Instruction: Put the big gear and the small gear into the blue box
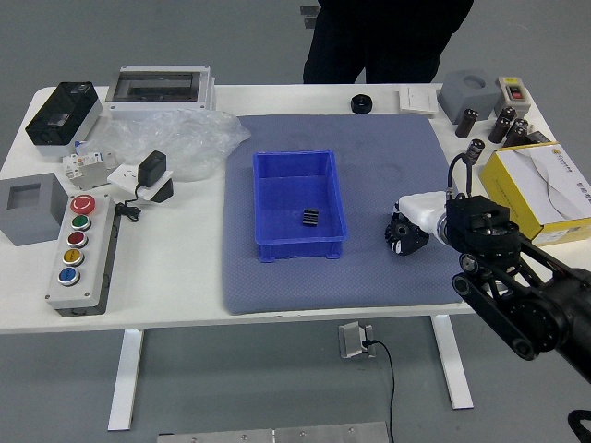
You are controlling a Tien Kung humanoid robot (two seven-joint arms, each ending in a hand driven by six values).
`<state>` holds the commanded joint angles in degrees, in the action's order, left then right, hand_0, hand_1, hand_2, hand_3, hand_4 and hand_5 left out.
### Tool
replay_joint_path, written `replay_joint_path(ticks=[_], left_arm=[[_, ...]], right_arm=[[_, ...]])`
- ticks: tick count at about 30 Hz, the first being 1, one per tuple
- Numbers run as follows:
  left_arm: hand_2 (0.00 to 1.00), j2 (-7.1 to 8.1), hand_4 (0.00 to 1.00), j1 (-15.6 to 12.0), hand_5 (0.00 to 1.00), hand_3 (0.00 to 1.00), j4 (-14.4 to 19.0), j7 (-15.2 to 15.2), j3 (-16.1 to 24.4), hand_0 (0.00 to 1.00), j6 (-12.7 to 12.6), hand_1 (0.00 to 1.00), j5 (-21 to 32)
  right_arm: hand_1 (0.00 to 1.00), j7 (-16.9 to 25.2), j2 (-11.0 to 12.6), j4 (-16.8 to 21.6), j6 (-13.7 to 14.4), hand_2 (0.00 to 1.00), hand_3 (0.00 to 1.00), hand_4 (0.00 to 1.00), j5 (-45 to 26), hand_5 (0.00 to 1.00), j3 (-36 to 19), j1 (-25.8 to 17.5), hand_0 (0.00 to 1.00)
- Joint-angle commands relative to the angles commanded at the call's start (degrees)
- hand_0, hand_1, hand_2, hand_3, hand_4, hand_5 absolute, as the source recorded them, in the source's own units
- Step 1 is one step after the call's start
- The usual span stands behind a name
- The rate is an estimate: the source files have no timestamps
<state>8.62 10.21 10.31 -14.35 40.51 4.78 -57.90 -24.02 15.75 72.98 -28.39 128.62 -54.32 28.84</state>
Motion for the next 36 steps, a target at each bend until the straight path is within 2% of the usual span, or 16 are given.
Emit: replay_joint_path(ticks=[2, 3, 8, 9, 14, 15, 27, 31, 36], left_arm=[[0.762, -0.01, 0.463, 0.0, 0.178, 0.692, 0.0, 0.0, 0.0, 0.796, 0.0, 0.770, 0.0], [0.760, -0.01, 0.462, 0.0, 0.177, 0.692, 0.0, 0.0, 0.0, 0.796, 0.0, 0.769, 0.0], [0.760, -0.05, 0.462, 0.0, 0.177, 0.692, 0.0, 0.0, 0.0, 0.796, 0.0, 0.769, 0.1], [0.761, -0.05, 0.462, 0.0, 0.177, 0.692, 0.0, 0.0, 0.0, 0.796, 0.0, 0.769, 0.1], [0.761, -0.06, 0.462, 0.1, 0.177, 0.692, 0.0, 0.0, 0.0, 0.796, 0.0, 0.769, 0.1], [0.761, -0.05, 0.461, 0.1, 0.178, 0.691, 0.0, 0.0, 0.1, 0.796, 0.0, 0.769, 0.1], [0.760, 0.15, 0.461, 0.0, 0.177, 0.692, 0.0, 0.0, 0.3, 0.796, 0.0, 0.769, 0.2], [0.760, 0.22, 0.461, -0.1, 0.177, 0.692, 0.0, 0.0, 0.2, 0.796, 0.0, 0.769, 0.1], [0.760, 0.27, 0.461, -0.1, 0.177, 0.690, 0.0, 0.0, 0.0, 0.796, 0.1, 0.769, 0.1]], right_arm=[[0.572, 0.1, 0.0, 0.0, 0.3, 0.624, 0.649, 0.539, 0.3, 0.334, 0.0, 0.0, 0.610], [0.508, 0.2, -0.1, 0.0, 0.4, 0.519, 0.570, 0.521, 0.5, 0.297, 0.1, 0.0, 0.565], [0.508, 0.4, -0.2, -0.1, 1.4, 0.519, 0.570, 0.521, 1.1, 0.297, 0.1, 0.0, 0.565], [0.474, 0.4, -0.2, 0.0, 1.5, 0.487, 0.512, 0.501, 1.1, 0.292, 0.0, 0.0, 0.542], [0.474, 0.4, -0.1, 0.5, 2.2, 0.487, 0.512, 0.501, 1.4, 0.292, -0.9, 0.1, 0.542], [0.460, 0.4, -0.1, 0.7, 2.3, 0.469, 0.485, 0.506, 1.4, 0.309, -1.3, 0.2, 0.526], [0.452, 0.1, 1.4, 4.9, 2.0, 0.456, 0.463, 0.484, 1.4, 0.300, -5.7, 3.7, 0.523], [0.452, 0.2, 0.4, 5.8, 1.8, 0.456, 0.463, 0.484, 1.4, 0.300, -5.9, 6.1, 0.523], [0.451, 0.4, -2.5, 5.5, 1.7, 0.454, 0.460, 0.463, 1.3, 0.270, -4.0, 8.8, 0.533]])
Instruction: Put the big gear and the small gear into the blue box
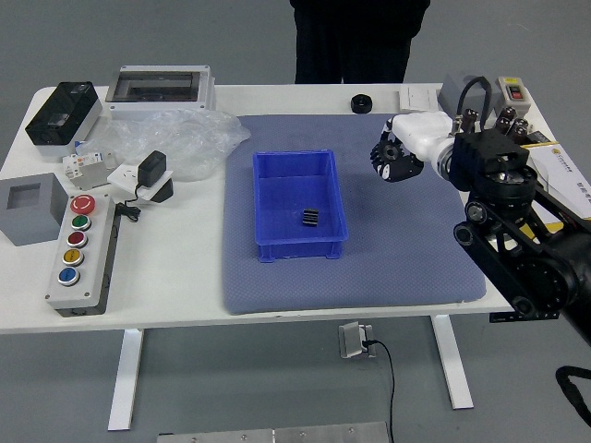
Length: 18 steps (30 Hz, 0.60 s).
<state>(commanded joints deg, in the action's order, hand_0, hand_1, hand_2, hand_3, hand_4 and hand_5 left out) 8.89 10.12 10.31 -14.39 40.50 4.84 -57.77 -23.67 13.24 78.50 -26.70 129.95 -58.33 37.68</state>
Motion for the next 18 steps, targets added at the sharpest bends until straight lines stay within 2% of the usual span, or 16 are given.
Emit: replay_joint_path(ticks=[8, 14, 15, 18], left_arm=[[0.760, 0.18, 0.460, 0.0, 0.178, 0.691, 0.0, -0.1, -0.4, 0.796, 0.1, 0.769, -0.3], [0.760, 0.26, 0.461, 0.0, 0.177, 0.691, 0.0, -0.2, -0.7, 0.796, 0.3, 0.768, -0.5], [0.760, 0.26, 0.461, 0.1, 0.177, 0.691, 0.0, -0.2, -0.8, 0.795, 0.3, 0.768, -0.6], [0.760, 0.28, 0.461, 0.1, 0.177, 0.691, 0.0, -0.3, -0.8, 0.795, 0.3, 0.768, -0.7]], right_arm=[[0.451, 0.2, -6.4, -2.8, 0.3, 0.453, 0.459, 0.453, -0.2, 0.257, 3.9, 3.1, 0.537], [0.453, 0.3, -9.2, -4.4, 0.3, 0.455, 0.459, 0.450, -0.7, 0.252, 5.5, 4.1, 0.542], [0.551, 0.2, -9.4, -4.6, 0.2, 0.553, 0.763, 0.538, -1.0, 0.313, 5.6, 4.1, 0.622], [0.551, 0.1, -9.9, -5.4, 0.3, 0.553, 0.763, 0.538, -2.5, 0.313, 5.5, 4.2, 0.622]])
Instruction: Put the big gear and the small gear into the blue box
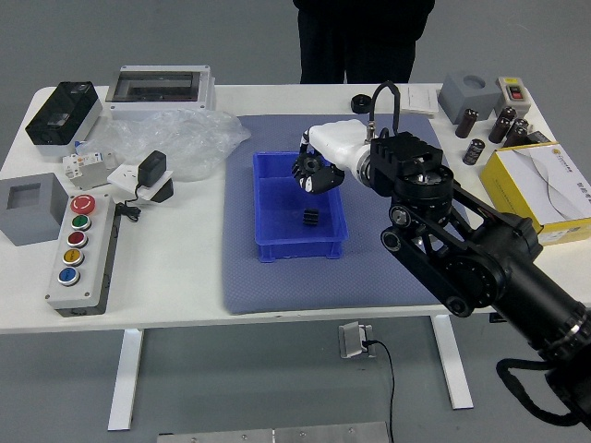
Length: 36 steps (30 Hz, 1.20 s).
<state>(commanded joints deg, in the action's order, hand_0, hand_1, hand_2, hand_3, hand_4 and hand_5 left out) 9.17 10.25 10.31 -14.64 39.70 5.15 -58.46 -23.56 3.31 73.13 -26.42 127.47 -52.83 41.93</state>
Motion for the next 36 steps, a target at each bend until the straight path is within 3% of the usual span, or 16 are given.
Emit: replay_joint_path(ticks=[2, 3, 8, 9, 17, 22, 25, 26, 27, 32, 33, 36], left_arm=[[0.760, 0.01, 0.461, 0.0, 0.177, 0.691, 0.0, 0.0, 0.0, 0.795, 0.0, 0.768, -0.1], [0.760, 0.01, 0.461, 0.1, 0.177, 0.691, 0.0, 0.0, 0.0, 0.795, 0.0, 0.768, -0.1], [0.760, 0.04, 0.461, 0.2, 0.177, 0.691, 0.0, 0.0, 0.0, 0.795, 0.1, 0.768, -0.2], [0.760, 0.03, 0.461, 0.2, 0.178, 0.691, 0.0, -0.1, 0.0, 0.796, 0.1, 0.768, -0.2], [0.760, -0.03, 0.461, 0.1, 0.178, 0.691, 0.0, -0.1, 0.2, 0.795, 0.0, 0.768, -0.3], [0.760, -0.10, 0.461, 0.2, 0.178, 0.691, 0.0, 0.0, 0.3, 0.796, 0.0, 0.768, 0.0], [0.760, -0.10, 0.461, 0.2, 0.178, 0.691, 0.0, 0.1, 0.4, 0.796, -0.1, 0.768, 0.3], [0.760, -0.10, 0.461, 0.2, 0.178, 0.691, 0.0, 0.1, 0.3, 0.796, -0.1, 0.768, 0.5], [0.760, -0.09, 0.461, 0.2, 0.178, 0.692, 0.0, 0.1, 0.4, 0.795, -0.2, 0.768, 0.5], [0.760, -0.15, 0.461, 0.2, 0.178, 0.692, 0.0, 0.1, 0.6, 0.795, -0.2, 0.768, 0.8], [0.760, -0.16, 0.460, 0.2, 0.178, 0.691, 0.0, 0.2, 0.6, 0.795, -0.2, 0.768, 0.9], [0.760, -0.21, 0.460, 0.4, 0.178, 0.691, 0.0, 0.3, 0.5, 0.795, -0.2, 0.768, 1.1]], right_arm=[[0.551, 0.0, -0.2, -0.3, 0.2, 0.553, 0.763, 0.538, -0.6, 0.313, -0.2, 0.1, 0.622], [0.720, 0.0, -0.3, -0.5, 0.3, 0.778, 0.998, 0.754, -0.8, 0.470, -0.3, 0.2, 0.785], [0.720, 0.2, -0.8, -1.4, 0.7, 0.778, 0.998, 0.754, -1.3, 0.470, -0.5, 0.5, 0.785], [0.818, 0.2, -0.8, -1.5, 0.8, 0.956, 0.998, 0.800, -1.4, 0.499, -0.5, 0.6, 0.872], [0.827, 0.2, -0.7, -1.5, 1.0, 0.975, 0.998, 0.829, -1.3, 0.531, -1.0, 0.6, 0.878], [0.825, 0.4, 1.2, 0.2, 2.2, 0.941, 0.998, 0.831, -1.7, 0.541, -2.9, -0.3, 0.868], [0.825, 0.9, 3.3, 1.8, 4.3, 0.941, 0.998, 0.831, -3.3, 0.541, -4.9, -1.8, 0.868], [0.825, 1.3, 4.3, 2.3, 5.5, 0.941, 0.998, 0.831, -4.4, 0.541, -6.0, -2.6, 0.868], [0.843, 1.8, 5.2, 2.8, 6.7, 0.955, 0.998, 0.759, -5.6, 0.531, -7.0, -3.4, 0.886], [0.843, 4.9, 8.5, 4.2, 13.1, 0.955, 0.998, 0.759, -11.4, 0.531, -12.5, -7.3, 0.886], [0.866, 5.5, 9.1, 4.4, 14.4, 0.984, 0.998, 0.600, -12.8, 0.590, -13.8, -8.2, 0.917], [0.866, 7.0, 10.5, 4.7, 17.8, 0.984, 0.998, 0.600, -16.7, 0.590, -17.2, -10.2, 0.917]])
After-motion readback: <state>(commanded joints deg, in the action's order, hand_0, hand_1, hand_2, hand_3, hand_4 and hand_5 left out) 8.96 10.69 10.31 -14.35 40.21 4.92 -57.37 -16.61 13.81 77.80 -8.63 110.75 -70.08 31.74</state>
